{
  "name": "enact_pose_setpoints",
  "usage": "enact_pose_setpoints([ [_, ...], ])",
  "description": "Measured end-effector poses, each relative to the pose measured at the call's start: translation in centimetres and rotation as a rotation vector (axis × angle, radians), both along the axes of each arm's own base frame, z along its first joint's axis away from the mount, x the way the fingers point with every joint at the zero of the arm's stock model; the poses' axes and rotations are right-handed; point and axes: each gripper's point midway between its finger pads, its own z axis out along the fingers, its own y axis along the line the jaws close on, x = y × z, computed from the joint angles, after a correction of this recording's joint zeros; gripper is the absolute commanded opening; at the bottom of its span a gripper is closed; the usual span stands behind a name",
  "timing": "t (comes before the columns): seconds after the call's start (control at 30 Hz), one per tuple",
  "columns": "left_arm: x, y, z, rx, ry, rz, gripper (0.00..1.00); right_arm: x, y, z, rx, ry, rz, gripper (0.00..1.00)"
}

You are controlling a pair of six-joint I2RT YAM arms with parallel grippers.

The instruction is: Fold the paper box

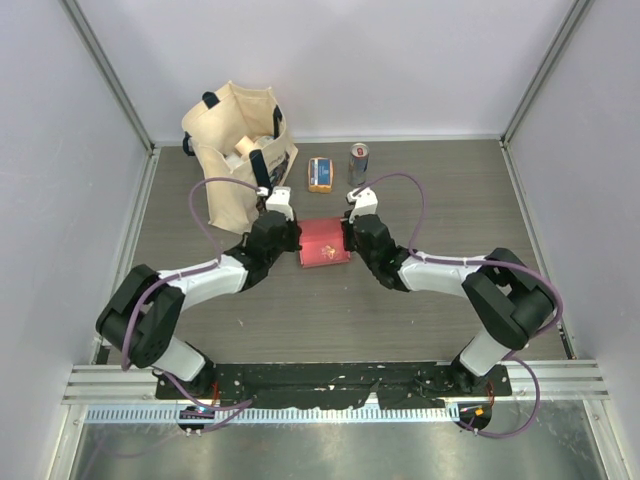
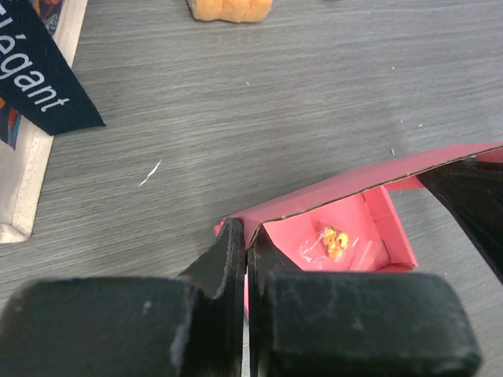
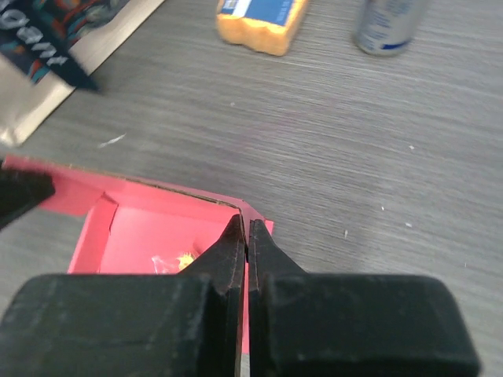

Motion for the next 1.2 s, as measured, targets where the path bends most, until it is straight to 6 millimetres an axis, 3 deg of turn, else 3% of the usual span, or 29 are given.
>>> enact_pose_setpoints([
  [0.3,0.9,-1.1,0.2,-0.024,-0.047,0.132,0.00,0.3,-1.2,-0.1,0.096,-0.042,-0.329,0.02],
  [0.53,0.0,-1.9,-1.3,-0.076,-0.085,0.153,0.00,-1.6,-1.9,-1.8,0.121,-0.119,-0.325,0.02],
  [0.9,-2.5,-2.8,-1.7,-0.129,-0.153,0.149,0.00,-4.0,-2.7,-2.1,0.172,-0.230,-0.282,0.09],
  [1.1,-3.3,-2.5,-1.9,-0.140,-0.179,0.167,0.00,-5.3,-2.5,-2.3,0.176,-0.253,-0.275,0.26],
  [1.13,-3.3,-2.4,-2.0,-0.142,-0.182,0.170,0.00,-5.7,-2.6,-2.5,0.174,-0.252,-0.273,0.39],
  [1.2,-3.4,-2.4,-2.0,-0.143,-0.188,0.176,0.00,-6.3,-2.9,-2.9,0.165,-0.247,-0.272,0.50],
])
